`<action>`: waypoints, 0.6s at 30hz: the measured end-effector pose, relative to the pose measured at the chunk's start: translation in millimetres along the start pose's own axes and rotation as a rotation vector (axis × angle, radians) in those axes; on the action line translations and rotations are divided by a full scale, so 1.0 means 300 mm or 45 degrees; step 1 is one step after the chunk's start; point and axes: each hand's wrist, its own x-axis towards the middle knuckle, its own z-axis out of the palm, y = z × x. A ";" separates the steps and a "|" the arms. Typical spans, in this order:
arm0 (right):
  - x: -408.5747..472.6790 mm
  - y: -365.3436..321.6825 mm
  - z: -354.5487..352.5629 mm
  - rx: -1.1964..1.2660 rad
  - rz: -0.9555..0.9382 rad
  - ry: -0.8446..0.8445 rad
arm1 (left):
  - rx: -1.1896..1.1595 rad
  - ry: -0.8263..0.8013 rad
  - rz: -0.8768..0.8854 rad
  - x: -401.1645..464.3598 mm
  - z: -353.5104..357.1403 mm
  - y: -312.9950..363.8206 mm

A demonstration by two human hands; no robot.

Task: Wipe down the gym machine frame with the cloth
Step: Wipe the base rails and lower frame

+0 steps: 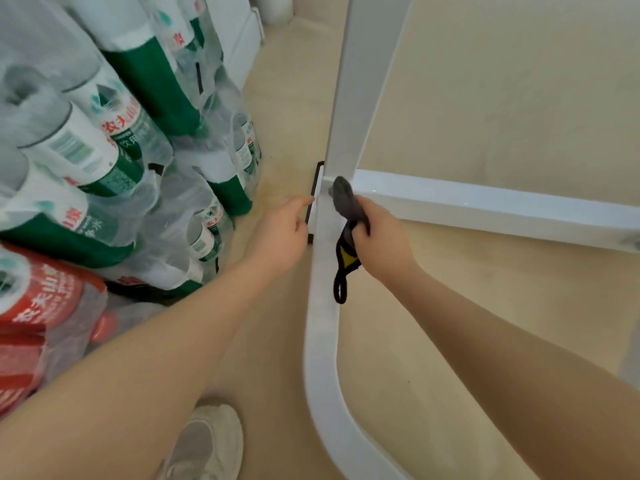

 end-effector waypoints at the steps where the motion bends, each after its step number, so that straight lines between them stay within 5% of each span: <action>1: 0.000 -0.028 -0.012 0.087 0.083 0.078 | -0.051 0.000 -0.006 0.009 -0.011 0.017; 5: 0.054 -0.140 -0.041 0.628 0.607 0.406 | -0.344 0.031 -0.085 0.068 -0.065 0.075; 7: 0.095 -0.193 -0.037 1.036 0.828 0.405 | -0.570 -0.006 -0.095 0.100 -0.092 0.096; 11: 0.127 -0.299 0.011 1.656 0.755 0.256 | -0.783 -0.040 -0.086 0.146 -0.157 0.113; 14: 0.156 -0.372 0.027 1.724 0.671 0.293 | -0.871 -0.031 -0.056 0.181 -0.203 0.115; 18: 0.181 -0.380 0.008 1.555 0.878 0.463 | -0.841 -0.086 0.043 0.215 -0.247 0.112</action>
